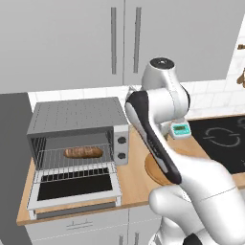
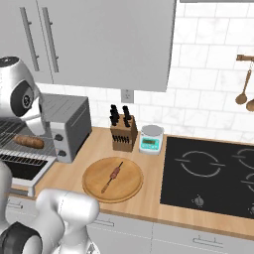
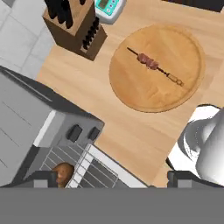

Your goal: Pick up the kebab skewer and baguette bread, and place them inside the toaster oven. Close the toaster oven door and start by setting the timer.

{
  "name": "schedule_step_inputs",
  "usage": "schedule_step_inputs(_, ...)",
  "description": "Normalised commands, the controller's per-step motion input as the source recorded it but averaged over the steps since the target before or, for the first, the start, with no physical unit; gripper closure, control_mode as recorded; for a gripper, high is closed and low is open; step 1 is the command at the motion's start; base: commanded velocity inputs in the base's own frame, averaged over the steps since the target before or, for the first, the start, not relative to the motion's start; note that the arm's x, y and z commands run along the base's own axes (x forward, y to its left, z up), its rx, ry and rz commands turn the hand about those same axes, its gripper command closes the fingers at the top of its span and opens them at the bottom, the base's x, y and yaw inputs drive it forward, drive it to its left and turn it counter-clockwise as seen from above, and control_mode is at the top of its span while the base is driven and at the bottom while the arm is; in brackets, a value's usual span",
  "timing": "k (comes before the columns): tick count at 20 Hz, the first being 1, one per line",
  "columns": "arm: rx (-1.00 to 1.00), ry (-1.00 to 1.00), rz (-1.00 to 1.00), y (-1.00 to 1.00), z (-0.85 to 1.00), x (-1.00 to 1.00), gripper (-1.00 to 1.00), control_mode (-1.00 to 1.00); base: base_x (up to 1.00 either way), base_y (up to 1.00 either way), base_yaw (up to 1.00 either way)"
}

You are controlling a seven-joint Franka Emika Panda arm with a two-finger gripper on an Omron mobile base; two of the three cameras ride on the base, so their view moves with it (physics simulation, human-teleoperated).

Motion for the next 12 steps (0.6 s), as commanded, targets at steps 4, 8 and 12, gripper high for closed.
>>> schedule_step_inputs(4,0.0,0.0,0.55,-0.93,-0.42,0.3,-1.0,-1.0,0.0,0.0,0.0)
schedule_step_inputs(8,0.0,0.01,0.76,-0.5,-0.67,0.47,-1.0,-1.0,0.0,0.0,0.0)
schedule_step_inputs(12,-0.01,0.0,0.79,-0.37,-0.86,0.45,-1.0,-1.0,0.0,0.0,0.0)
